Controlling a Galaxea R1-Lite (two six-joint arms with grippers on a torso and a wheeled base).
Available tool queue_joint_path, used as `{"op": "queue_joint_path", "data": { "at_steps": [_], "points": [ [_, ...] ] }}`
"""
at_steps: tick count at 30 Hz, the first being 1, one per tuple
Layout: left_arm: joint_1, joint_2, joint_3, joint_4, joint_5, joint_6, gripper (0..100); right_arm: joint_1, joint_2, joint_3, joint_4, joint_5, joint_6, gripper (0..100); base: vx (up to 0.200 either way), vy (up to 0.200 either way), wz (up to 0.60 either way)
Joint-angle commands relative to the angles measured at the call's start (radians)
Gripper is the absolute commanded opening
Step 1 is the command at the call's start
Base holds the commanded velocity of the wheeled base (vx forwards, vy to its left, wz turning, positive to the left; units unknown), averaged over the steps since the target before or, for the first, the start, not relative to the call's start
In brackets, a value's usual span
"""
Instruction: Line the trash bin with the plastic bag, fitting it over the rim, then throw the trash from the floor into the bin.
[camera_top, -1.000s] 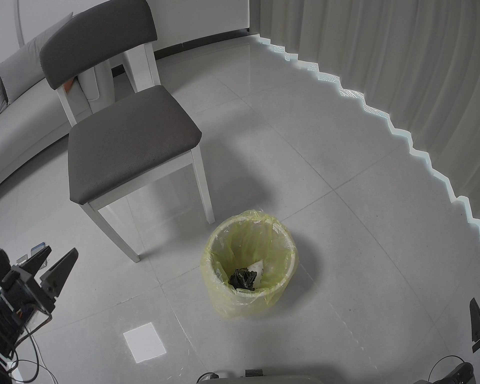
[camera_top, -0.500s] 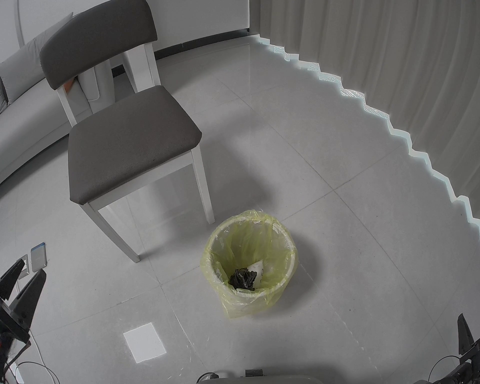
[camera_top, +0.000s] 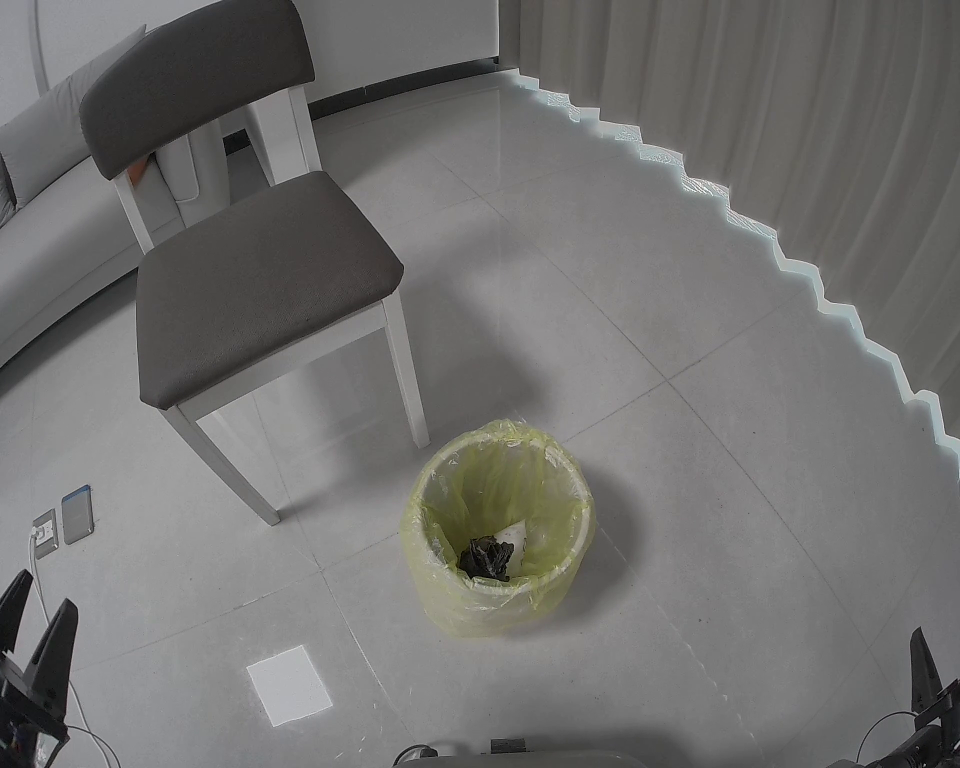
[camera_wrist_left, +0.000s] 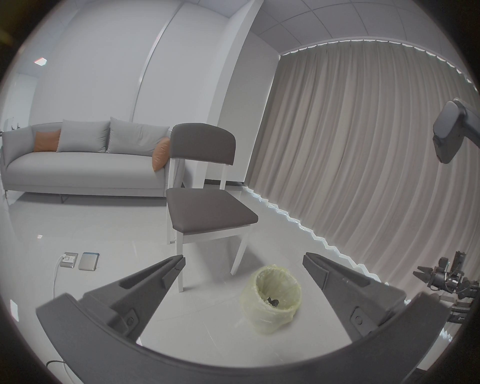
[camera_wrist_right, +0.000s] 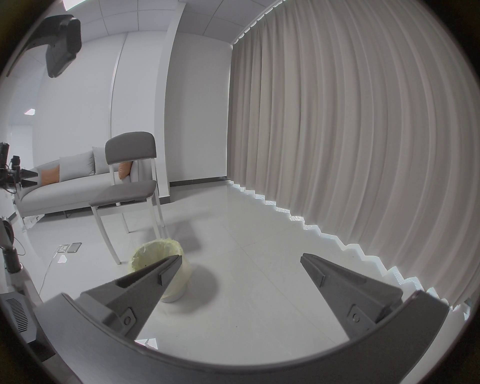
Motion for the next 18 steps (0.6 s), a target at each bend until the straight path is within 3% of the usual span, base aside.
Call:
{"op": "queue_joint_path", "data": {
  "at_steps": [1,5,8,10,18],
  "points": [
    [0.041,-0.126,0.002,0.066,-0.001,0.020,100,0.000,-0.003,0.018,-0.004,0.035,0.006,100,0.000,0.000,0.00],
    [0.048,-0.180,0.001,0.135,-0.003,0.052,100,0.000,-0.003,0.018,-0.004,0.049,0.007,100,0.000,0.000,0.00],
    [0.046,-0.188,0.004,0.183,-0.001,0.076,100,0.000,-0.003,0.018,0.029,-0.039,0.009,100,0.000,0.000,0.00],
    [0.002,-0.208,0.005,0.223,-0.003,0.076,100,0.000,-0.003,0.018,0.059,-0.017,0.029,100,0.000,0.000,0.00],
    [-0.028,-0.273,0.038,0.267,-0.001,0.075,100,0.000,-0.003,0.017,0.084,0.013,0.034,100,0.000,0.000,0.00]
  ]
}}
